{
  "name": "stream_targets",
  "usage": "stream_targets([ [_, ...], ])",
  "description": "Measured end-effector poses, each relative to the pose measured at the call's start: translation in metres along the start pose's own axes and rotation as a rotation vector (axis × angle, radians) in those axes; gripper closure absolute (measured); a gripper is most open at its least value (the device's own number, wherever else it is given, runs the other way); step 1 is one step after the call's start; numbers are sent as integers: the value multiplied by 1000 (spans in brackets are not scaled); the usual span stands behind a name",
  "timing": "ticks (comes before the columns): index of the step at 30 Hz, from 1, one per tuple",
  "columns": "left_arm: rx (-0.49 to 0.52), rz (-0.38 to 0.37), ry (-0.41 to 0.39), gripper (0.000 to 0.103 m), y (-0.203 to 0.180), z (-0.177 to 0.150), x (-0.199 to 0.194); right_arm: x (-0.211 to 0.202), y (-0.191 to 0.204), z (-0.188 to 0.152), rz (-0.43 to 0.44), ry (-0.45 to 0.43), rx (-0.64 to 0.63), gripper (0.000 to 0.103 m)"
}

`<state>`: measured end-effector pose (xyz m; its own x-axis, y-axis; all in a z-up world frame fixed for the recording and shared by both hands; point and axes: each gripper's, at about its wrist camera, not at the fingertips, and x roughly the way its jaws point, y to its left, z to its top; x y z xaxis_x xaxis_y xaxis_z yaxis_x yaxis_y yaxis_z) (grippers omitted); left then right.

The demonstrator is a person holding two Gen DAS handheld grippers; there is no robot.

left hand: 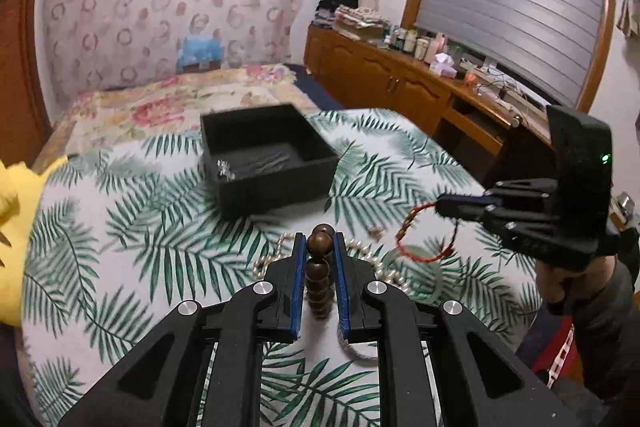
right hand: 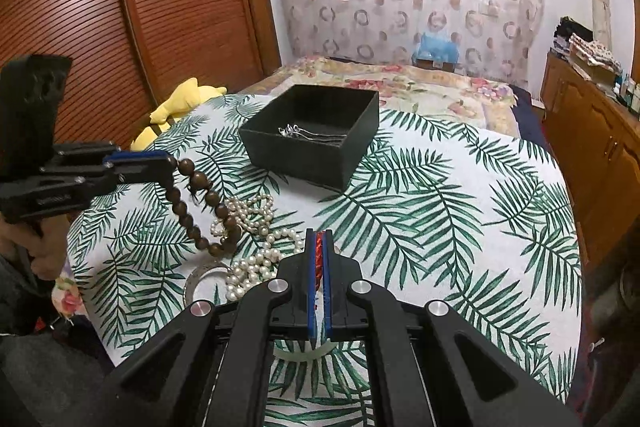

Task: Organize jewelry
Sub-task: 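Grasp the brown wooden bead bracelet with the left gripper while the right gripper grasps the red bracelet, then lower the bead bracelet into the box and open the left gripper while the right carries the red bracelet over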

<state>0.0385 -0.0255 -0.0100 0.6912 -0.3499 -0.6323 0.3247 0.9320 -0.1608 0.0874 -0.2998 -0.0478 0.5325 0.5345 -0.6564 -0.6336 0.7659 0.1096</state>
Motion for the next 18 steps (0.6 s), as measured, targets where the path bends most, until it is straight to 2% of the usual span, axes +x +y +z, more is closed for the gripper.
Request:
stream_targets([
  [7, 20, 13, -53, 91, -4, 16, -16, -3, 4, 12, 8, -27, -15, 100],
  [18, 5, 65, -51, 91, 21, 41, 11, 16, 2, 38, 8, -33, -59, 99],
])
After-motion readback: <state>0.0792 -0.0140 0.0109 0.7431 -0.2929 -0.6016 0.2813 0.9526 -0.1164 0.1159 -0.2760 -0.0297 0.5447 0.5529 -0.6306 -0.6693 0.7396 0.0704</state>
